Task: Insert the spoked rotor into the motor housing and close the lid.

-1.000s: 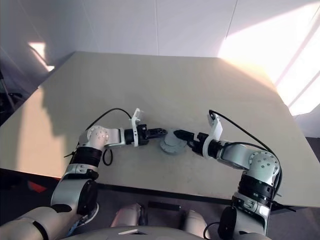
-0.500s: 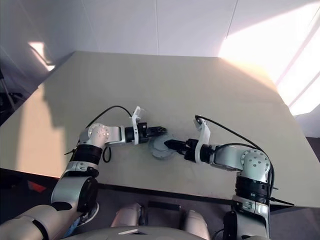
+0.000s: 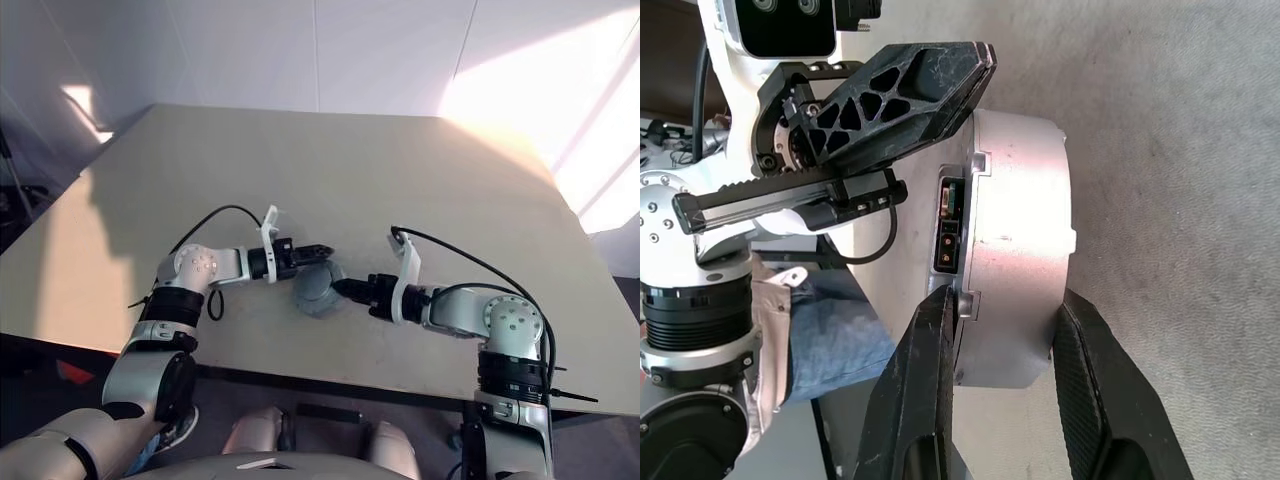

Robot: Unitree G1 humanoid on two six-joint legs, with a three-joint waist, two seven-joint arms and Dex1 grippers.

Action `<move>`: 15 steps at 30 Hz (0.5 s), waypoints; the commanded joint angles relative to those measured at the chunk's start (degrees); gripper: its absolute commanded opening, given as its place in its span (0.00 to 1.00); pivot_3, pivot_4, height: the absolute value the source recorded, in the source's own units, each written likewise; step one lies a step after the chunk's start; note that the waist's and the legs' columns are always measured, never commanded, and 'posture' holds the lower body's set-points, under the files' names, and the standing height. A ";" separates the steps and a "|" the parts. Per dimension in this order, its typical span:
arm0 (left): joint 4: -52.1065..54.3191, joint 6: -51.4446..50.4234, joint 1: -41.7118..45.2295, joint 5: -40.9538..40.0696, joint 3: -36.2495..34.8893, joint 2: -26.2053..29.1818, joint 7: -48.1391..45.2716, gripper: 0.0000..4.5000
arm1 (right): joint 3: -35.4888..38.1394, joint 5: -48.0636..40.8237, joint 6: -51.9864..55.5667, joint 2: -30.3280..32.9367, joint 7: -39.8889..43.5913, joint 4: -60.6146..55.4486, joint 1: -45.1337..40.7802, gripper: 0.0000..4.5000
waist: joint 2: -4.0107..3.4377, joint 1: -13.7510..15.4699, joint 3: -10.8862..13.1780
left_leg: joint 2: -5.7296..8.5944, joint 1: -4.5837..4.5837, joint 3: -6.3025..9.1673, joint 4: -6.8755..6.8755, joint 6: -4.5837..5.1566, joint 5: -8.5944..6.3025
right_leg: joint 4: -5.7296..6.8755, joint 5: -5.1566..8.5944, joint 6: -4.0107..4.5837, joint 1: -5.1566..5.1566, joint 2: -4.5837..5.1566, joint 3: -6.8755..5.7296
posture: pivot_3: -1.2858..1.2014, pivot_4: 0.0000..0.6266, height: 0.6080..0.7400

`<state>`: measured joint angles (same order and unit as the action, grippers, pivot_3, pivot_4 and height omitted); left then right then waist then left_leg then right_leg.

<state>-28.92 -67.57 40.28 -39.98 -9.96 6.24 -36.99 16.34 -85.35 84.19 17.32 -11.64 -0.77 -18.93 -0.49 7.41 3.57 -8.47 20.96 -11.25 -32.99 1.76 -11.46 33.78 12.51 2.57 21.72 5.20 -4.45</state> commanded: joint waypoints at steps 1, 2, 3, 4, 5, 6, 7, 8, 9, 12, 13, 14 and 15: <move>0.27 0.07 -0.68 -0.31 -0.76 -0.34 0.21 0.00 | 0.07 -1.54 -3.05 -0.16 -0.98 0.57 -2.38 0.26 | 0.00 -0.02 0.00 | 0.00 0.01 0.00 0.00 0.00 0.00 | 0.00 0.00 0.00 0.01 0.00 0.00 | 0.52 0.00 1.00; 0.57 0.13 -0.72 -1.04 -1.70 -0.48 0.08 0.00 | 0.58 -1.48 -4.17 -0.37 -1.53 1.38 -2.89 0.26 | 0.00 -0.05 0.00 | 0.00 0.01 0.00 0.00 0.00 0.00 | 0.00 0.00 0.02 0.01 0.00 0.00 | 0.52 0.00 1.00; 0.95 0.22 -0.73 -1.88 -2.79 -0.68 -0.08 0.00 | 1.14 -1.57 -5.30 -0.61 -2.13 2.23 -3.46 0.26 | 0.00 -0.02 0.00 | 0.00 0.02 0.00 -0.01 0.00 0.00 | 0.00 0.00 0.02 0.02 0.00 0.00 | 0.52 0.00 1.00; 1.37 0.11 -0.59 -3.38 -4.63 -0.92 -0.20 0.00 | 1.89 -1.44 -6.78 -0.92 -2.62 3.29 -4.34 0.26 | 0.00 -0.01 0.00 | 0.00 0.03 0.00 -0.01 0.01 0.00 | 0.00 0.01 0.03 0.02 0.00 0.00 | 0.52 0.00 1.00; 1.77 0.12 -0.48 -4.57 -6.14 -1.04 -0.36 0.00 | 2.51 -1.33 -8.16 -1.24 -3.13 4.33 -5.24 0.26 | 0.01 -0.05 0.01 | 0.01 0.04 0.00 -0.03 0.01 0.00 | 0.01 0.01 0.04 0.02 0.00 0.00 | 0.52 0.00 1.00; 2.12 0.08 -0.45 -5.58 -7.38 -1.08 -0.49 0.00 | 3.06 -1.31 -9.50 -1.60 -3.87 5.39 -6.09 0.26 | 0.02 -0.03 0.01 | 0.01 0.08 0.00 -0.06 0.01 0.00 | 0.03 0.00 0.05 0.06 0.01 0.00 | 0.52 0.00 1.00; 2.51 0.00 -0.46 -6.36 -8.26 -1.20 -0.40 0.00 | 3.43 -1.09 -10.68 -1.88 -4.38 6.36 -6.83 0.26 | 0.02 -0.06 0.02 | 0.01 0.13 0.00 -0.10 0.00 0.00 | 0.05 -0.01 0.06 0.09 0.01 -0.01 | 0.52 0.00 1.00; 2.83 -0.10 -0.50 -6.98 -8.97 -1.27 -0.23 0.00 | 3.62 -0.78 -11.65 -2.08 -4.62 7.23 -7.42 0.26 | 0.02 -0.06 0.02 | 0.01 0.13 0.00 -0.12 0.00 0.00 | 0.07 -0.02 0.08 0.10 0.01 -0.01 | 0.52 0.00 1.00; 3.05 -0.16 -0.56 -7.67 -9.81 -1.27 -0.05 0.00 | 3.81 -0.49 -12.73 -2.40 -5.06 8.14 -8.10 0.26 | 0.02 0.00 0.02 | 0.01 0.16 0.00 -0.13 0.00 0.00 | 0.08 -0.02 0.09 0.12 0.02 -0.01 | 0.52 0.00 1.00; 3.82 0.28 -1.13 -9.19 -11.80 -1.18 0.29 0.00 | 4.28 0.11 -15.56 -3.73 -6.48 10.50 -10.02 0.26 | 0.02 -0.15 0.02 | 0.01 0.22 0.00 -0.12 0.02 -0.01 | 0.08 -0.02 0.09 0.19 0.02 -0.01 | 0.52 0.00 1.00; 3.89 0.32 -1.24 -9.54 -12.34 -1.17 0.53 0.00 | 4.39 0.40 -16.09 -4.01 -6.67 11.05 -10.45 0.26 | 0.02 -0.15 0.02 | 0.00 0.28 0.00 -0.12 0.02 -0.01 | 0.08 -0.02 0.09 0.25 0.01 -0.01 | 0.52 0.00 1.00; 3.98 0.38 -1.33 -9.79 -12.69 -1.19 0.78 0.00 | 4.48 0.67 -16.41 -4.18 -6.75 11.45 -10.76 0.26 | 0.02 -0.15 0.02 | 0.01 0.36 0.00 -0.12 0.03 -0.01 | 0.10 -0.03 0.09 0.34 0.01 -0.01 | 0.52 0.00 1.00; 4.22 0.57 -1.50 -10.22 -13.19 -1.27 1.09 0.00 | 4.71 0.92 -16.96 -4.43 -6.86 11.97 -11.23 0.26 | 0.02 -0.16 0.02 | 0.01 0.42 0.00 -0.12 0.04 -0.01 | 0.11 -0.05 0.05 0.41 0.01 -0.01 | 0.52 0.00 1.00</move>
<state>-26.87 -67.60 38.46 -48.25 -21.98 4.94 -36.11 19.55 -83.47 68.89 13.27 -18.83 11.70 -27.73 -0.47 7.25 3.59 -8.46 21.44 -11.25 -33.11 1.82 -11.48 33.89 12.42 2.54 22.18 5.21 -4.46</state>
